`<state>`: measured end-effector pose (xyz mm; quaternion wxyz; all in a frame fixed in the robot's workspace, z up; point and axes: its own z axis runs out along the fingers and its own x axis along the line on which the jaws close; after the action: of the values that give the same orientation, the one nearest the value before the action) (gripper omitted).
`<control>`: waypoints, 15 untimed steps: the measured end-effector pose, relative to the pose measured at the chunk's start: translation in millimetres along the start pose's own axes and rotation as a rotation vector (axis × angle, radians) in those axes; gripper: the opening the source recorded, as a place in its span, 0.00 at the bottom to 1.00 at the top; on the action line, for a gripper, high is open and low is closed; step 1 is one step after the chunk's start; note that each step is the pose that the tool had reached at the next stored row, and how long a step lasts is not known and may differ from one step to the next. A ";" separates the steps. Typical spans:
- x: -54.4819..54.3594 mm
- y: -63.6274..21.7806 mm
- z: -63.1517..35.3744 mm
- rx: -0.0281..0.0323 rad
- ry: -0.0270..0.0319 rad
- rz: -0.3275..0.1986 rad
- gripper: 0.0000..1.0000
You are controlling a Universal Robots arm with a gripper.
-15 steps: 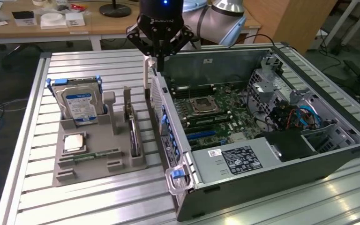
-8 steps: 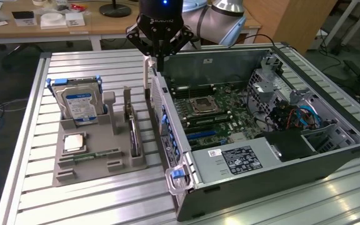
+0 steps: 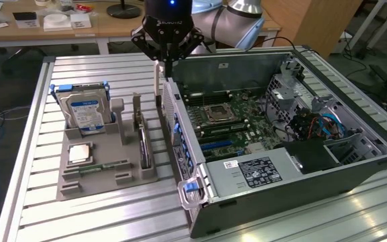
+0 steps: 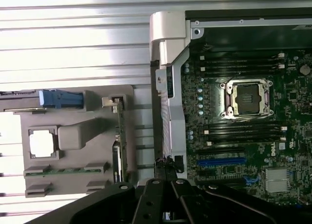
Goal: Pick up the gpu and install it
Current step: 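Reach for the gpu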
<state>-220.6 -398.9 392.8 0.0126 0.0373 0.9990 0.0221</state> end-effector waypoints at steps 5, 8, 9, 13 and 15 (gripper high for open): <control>9.1 -0.7 0.8 0.0000 -0.0001 0.000 0.11; 15.6 -1.2 1.2 0.0000 0.0000 0.000 0.11; 17.8 -1.4 1.4 -0.0001 -0.0001 0.000 0.11; 26.1 -2.0 2.1 0.0000 -0.0001 0.000 0.11; 30.0 -2.3 2.3 0.0000 -0.0001 0.000 0.11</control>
<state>-250.6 -398.8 389.6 0.0126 0.0374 0.9990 0.0221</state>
